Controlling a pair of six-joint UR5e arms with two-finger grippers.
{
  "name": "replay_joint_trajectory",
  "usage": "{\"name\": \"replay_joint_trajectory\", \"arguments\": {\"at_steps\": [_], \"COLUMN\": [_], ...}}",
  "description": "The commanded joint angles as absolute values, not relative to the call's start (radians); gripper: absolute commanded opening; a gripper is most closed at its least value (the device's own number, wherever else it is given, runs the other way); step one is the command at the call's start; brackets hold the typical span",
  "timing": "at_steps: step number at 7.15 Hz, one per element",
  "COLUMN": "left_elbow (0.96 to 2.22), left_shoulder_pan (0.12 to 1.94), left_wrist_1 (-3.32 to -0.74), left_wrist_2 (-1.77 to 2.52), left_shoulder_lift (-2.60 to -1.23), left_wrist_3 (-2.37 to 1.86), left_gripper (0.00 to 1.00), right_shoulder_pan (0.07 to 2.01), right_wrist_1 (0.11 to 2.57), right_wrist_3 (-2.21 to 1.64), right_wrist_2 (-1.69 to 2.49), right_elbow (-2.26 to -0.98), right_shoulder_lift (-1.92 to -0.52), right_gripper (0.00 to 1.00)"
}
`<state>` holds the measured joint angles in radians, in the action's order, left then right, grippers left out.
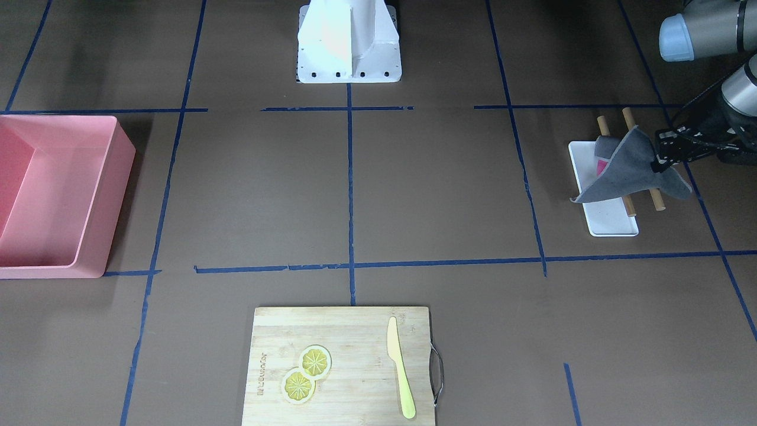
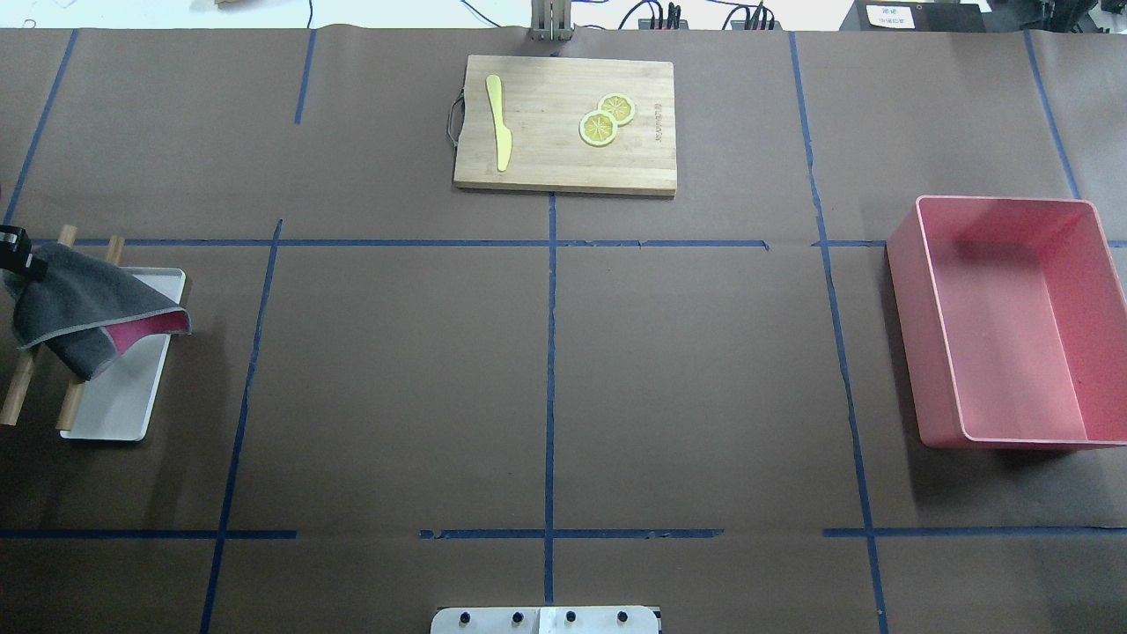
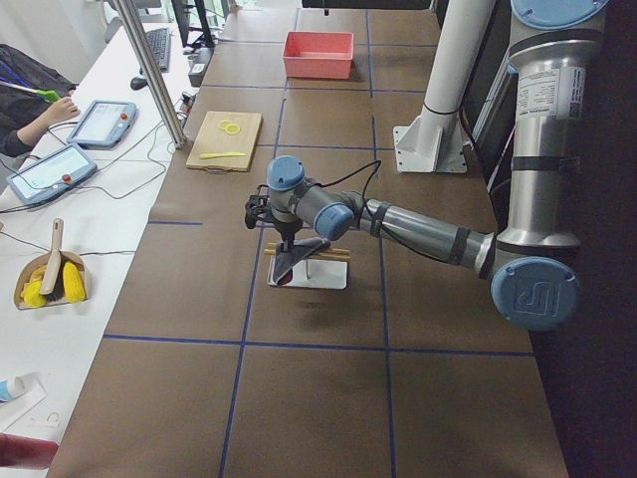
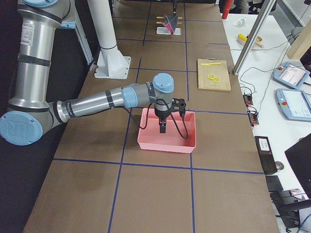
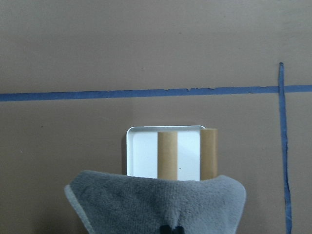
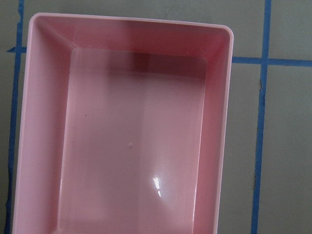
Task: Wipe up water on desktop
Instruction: 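Reach the left gripper to the grey cloth on the white tray and grasp it, then lift the grey cloth with the left gripper while the right gripper approaches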
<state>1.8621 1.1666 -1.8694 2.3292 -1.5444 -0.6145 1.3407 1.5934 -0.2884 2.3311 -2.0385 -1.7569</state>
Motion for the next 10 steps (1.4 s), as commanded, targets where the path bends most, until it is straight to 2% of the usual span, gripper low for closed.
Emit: {"name": "replay_joint_trajectory", "arguments": {"at_steps": [1, 3, 5, 8, 10], "left_elbow": [1.954, 2.048, 2.054, 2.049, 2.037], "left_shoulder_pan": [1.169, 1.169, 1.164, 0.995, 0.918], "left_wrist_1": [-1.721, -1.562, -1.559, -1.56, -1.571], "left_wrist_2": [2.335, 2.332, 2.338, 2.327, 2.304], "left_shoulder_lift": [-1.567, -1.679, -1.785, -1.978, -2.075], "left_wrist_3": [-0.624, -0.844, -1.124, -1.685, -1.962], "left_gripper": [0.0, 0.0, 0.0, 0.0, 0.0], "right_shoulder_pan": [1.339, 1.312, 1.217, 1.067, 0.979], "right_wrist_1": [1.588, 1.453, 1.291, 1.262, 1.215], "right_wrist_3": [-0.282, -0.29, -0.278, -0.275, -0.282], "right_wrist_2": [2.333, 2.336, 2.318, 2.309, 2.207], "right_elbow": [-2.042, -2.039, -2.028, -2.016, -2.02], "right_shoulder_lift": [-1.752, -1.752, -1.715, -1.51, -1.432], "right_gripper": [1.0, 1.0, 1.0, 1.0, 1.0]}}
